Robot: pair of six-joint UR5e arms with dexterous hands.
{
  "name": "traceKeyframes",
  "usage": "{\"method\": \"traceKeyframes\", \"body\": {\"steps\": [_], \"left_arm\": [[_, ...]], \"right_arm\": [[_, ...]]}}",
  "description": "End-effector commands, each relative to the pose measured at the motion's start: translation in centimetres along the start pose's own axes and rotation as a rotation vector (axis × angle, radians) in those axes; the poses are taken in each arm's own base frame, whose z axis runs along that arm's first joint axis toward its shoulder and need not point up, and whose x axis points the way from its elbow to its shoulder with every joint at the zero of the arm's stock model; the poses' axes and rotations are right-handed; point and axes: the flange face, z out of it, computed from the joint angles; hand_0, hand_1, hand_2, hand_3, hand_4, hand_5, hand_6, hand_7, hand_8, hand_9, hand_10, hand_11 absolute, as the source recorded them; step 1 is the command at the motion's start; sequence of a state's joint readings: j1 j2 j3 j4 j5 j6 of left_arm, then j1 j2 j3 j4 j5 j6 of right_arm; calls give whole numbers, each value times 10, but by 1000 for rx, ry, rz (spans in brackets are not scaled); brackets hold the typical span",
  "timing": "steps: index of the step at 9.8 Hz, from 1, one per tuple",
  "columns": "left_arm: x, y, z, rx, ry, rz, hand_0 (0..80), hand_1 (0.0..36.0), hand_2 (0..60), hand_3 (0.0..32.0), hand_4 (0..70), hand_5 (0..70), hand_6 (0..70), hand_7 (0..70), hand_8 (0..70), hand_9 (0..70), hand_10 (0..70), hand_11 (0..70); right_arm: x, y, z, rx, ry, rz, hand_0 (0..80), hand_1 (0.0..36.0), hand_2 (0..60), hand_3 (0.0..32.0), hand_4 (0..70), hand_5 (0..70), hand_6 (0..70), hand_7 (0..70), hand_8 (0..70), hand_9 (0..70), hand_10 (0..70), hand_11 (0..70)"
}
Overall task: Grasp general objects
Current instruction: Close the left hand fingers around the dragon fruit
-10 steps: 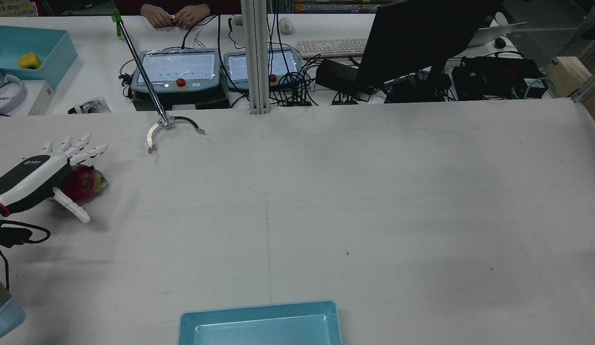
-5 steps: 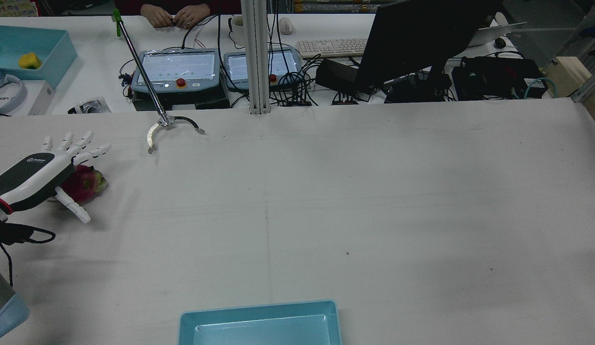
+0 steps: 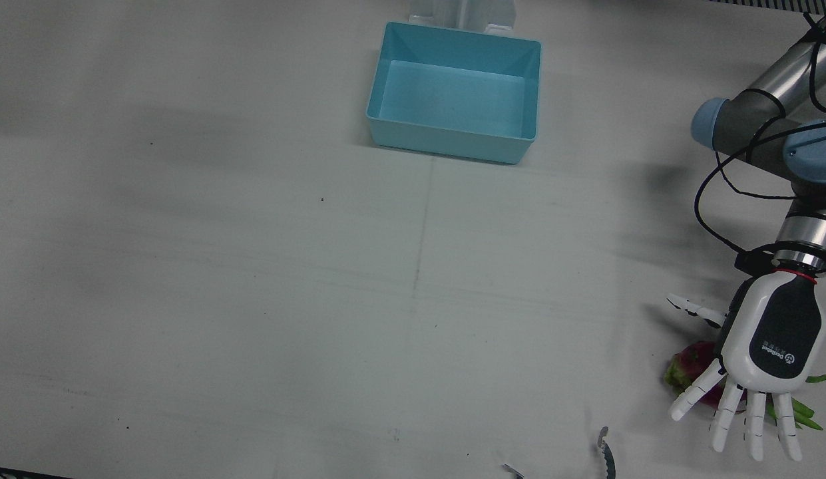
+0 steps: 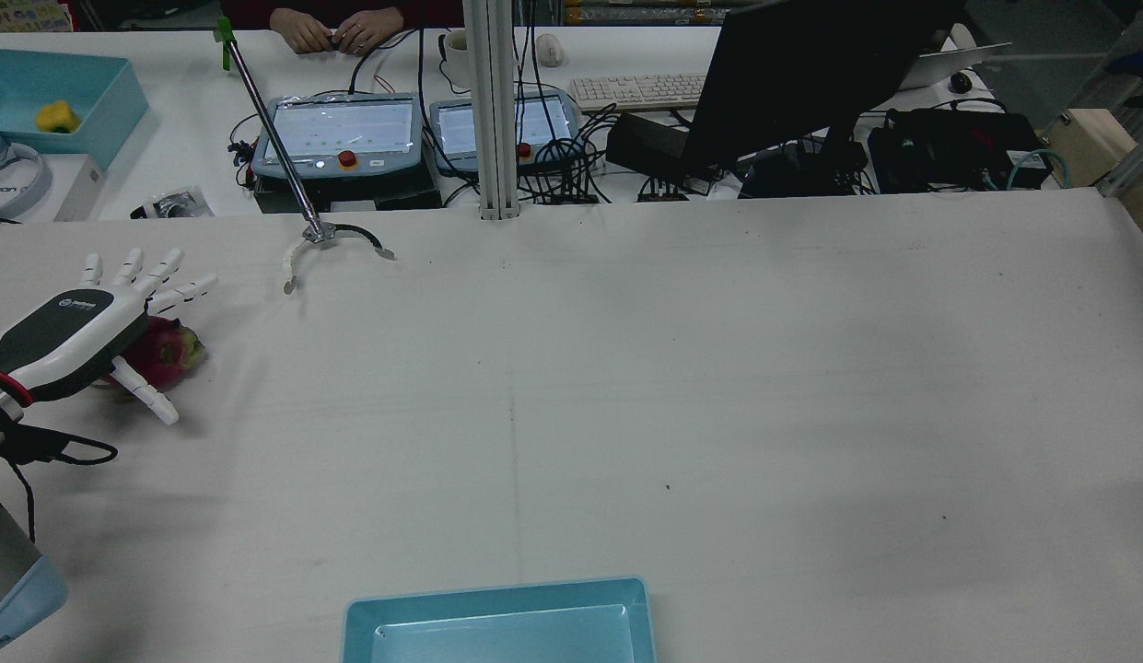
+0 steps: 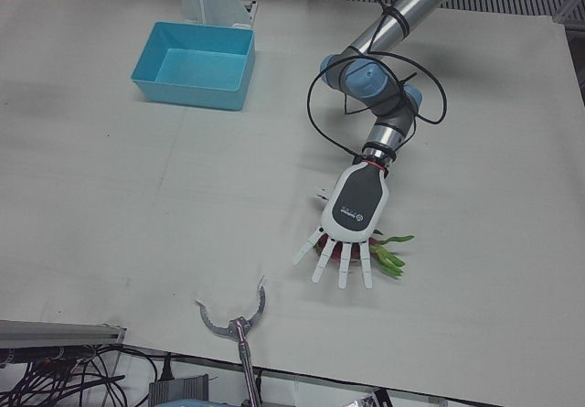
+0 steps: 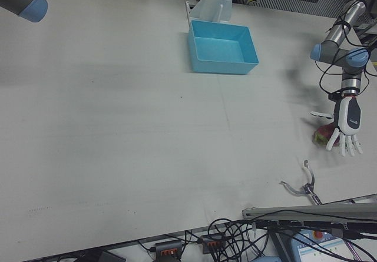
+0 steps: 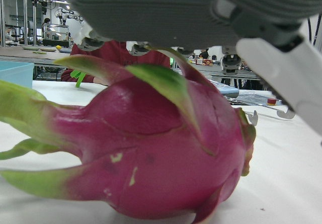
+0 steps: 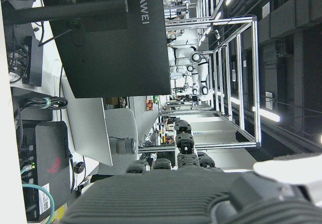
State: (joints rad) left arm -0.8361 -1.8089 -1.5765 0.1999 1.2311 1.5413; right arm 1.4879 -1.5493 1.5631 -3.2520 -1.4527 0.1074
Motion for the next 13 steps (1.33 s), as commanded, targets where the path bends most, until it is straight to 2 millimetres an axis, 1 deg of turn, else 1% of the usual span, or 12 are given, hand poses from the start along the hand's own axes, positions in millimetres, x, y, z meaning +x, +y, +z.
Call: {"method": "traceKeyframes", "body": {"steps": [1, 2, 6, 7, 8, 9, 10, 11, 12, 13], "left_arm": [[-18, -2, 4, 39, -39, 18, 520, 152, 0, 320, 0, 0, 0, 1, 0, 0, 0, 0], [-20, -3, 4, 40, -43, 20, 525, 157, 0, 320, 0, 5, 0, 10, 0, 0, 0, 0], [-25, -3, 5, 43, -17, 12, 517, 149, 0, 320, 0, 7, 0, 0, 0, 0, 0, 0], [-26, -3, 5, 50, -14, 11, 512, 142, 0, 320, 0, 13, 0, 20, 0, 0, 0, 0], [-26, -5, 4, 62, -12, 10, 508, 134, 0, 276, 5, 29, 3, 57, 0, 0, 0, 0], [-30, -3, 3, 61, -9, 11, 485, 100, 2, 0, 273, 84, 146, 238, 96, 33, 90, 133], [-41, -3, 5, 66, -15, 13, 464, 35, 74, 0, 637, 222, 385, 508, 345, 300, 365, 507], [-51, -3, 4, 67, -18, 16, 446, 11, 157, 0, 700, 264, 452, 586, 438, 431, 507, 700], [-52, -6, 4, 81, -16, 45, 430, 11, 254, 0, 700, 277, 477, 636, 483, 497, 570, 700], [-51, -7, 5, 90, -7, 67, 411, 25, 430, 0, 700, 318, 543, 700, 573, 623, 677, 700]], "right_arm": [[0, 0, 0, 0, 0, 0, 0, 0, 0, 0, 0, 0, 0, 0, 0, 0, 0, 0], [0, 0, 0, 0, 0, 0, 0, 0, 0, 0, 0, 0, 0, 0, 0, 0, 0, 0], [0, 0, 0, 0, 0, 0, 0, 0, 0, 0, 0, 0, 0, 0, 0, 0, 0, 0], [0, 0, 0, 0, 0, 0, 0, 0, 0, 0, 0, 0, 0, 0, 0, 0, 0, 0], [0, 0, 0, 0, 0, 0, 0, 0, 0, 0, 0, 0, 0, 0, 0, 0, 0, 0], [0, 0, 0, 0, 0, 0, 0, 0, 0, 0, 0, 0, 0, 0, 0, 0, 0, 0], [0, 0, 0, 0, 0, 0, 0, 0, 0, 0, 0, 0, 0, 0, 0, 0, 0, 0], [0, 0, 0, 0, 0, 0, 0, 0, 0, 0, 0, 0, 0, 0, 0, 0, 0, 0], [0, -1, 0, 1, 0, 0, 0, 0, 0, 0, 0, 0, 0, 0, 0, 0, 0, 0], [0, 0, 0, 0, 0, 0, 0, 0, 0, 0, 0, 0, 0, 0, 0, 0, 0, 0]]}}
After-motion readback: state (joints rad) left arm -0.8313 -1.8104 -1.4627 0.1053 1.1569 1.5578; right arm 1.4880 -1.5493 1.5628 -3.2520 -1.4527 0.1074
